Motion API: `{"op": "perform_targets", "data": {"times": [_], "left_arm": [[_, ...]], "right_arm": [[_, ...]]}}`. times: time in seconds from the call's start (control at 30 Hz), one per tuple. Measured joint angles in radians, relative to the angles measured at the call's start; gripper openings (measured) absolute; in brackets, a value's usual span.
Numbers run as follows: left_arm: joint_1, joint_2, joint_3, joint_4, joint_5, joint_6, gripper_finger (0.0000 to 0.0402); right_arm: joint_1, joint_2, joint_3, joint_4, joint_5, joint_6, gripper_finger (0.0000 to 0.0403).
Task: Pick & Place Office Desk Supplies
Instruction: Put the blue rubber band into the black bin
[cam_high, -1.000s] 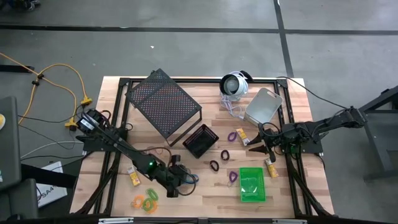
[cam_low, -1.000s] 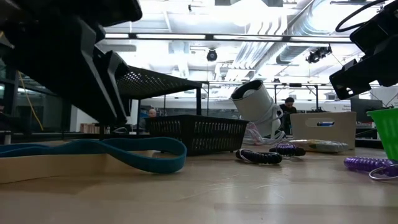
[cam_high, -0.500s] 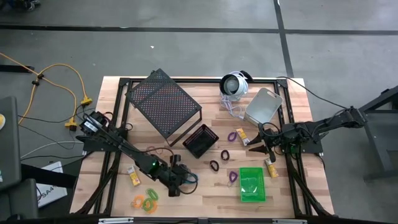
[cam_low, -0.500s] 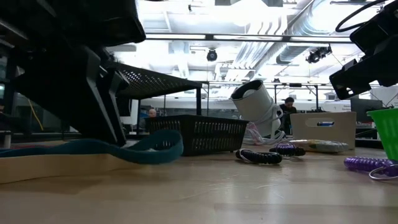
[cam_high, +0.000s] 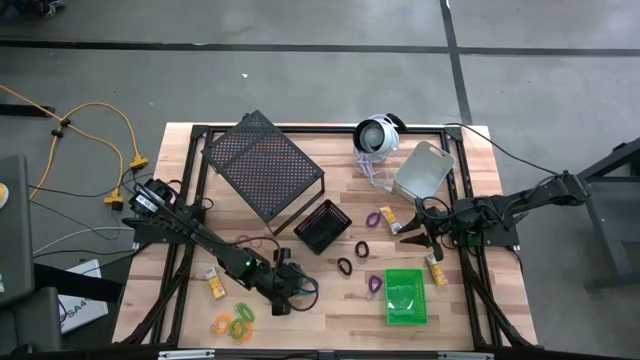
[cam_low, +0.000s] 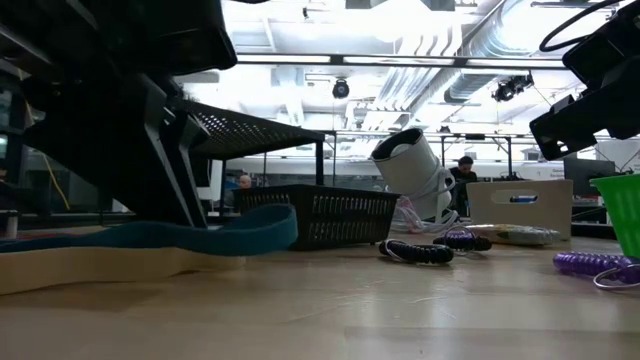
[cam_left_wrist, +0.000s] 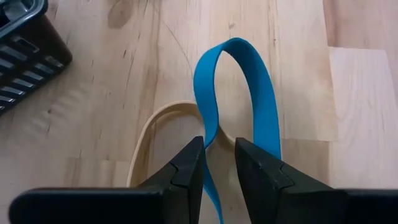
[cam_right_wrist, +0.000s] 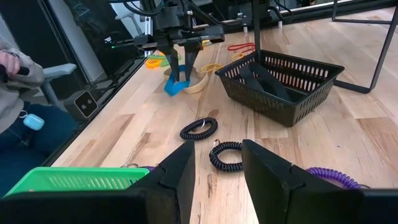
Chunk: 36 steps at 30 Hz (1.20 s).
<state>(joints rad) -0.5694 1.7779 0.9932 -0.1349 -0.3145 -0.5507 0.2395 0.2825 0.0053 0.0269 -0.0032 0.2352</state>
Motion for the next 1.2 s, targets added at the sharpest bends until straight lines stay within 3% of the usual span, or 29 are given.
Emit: {"op": "perform_targets", "data": {"times": [0.73,1.2], "left_arm": [[0.005,-0.005,0.000,-0.073,0.004,-0.029,0.0088],[-0.003,-0.005,0.000,-0.129,0.039,-0.136,0.0088]], "right_arm": [[0.000,0.000,0.000,0.000,0.000,0.000,0.0120],[0.000,0.000,0.000,-0.001,0.000,0.000,0.0120]]}}
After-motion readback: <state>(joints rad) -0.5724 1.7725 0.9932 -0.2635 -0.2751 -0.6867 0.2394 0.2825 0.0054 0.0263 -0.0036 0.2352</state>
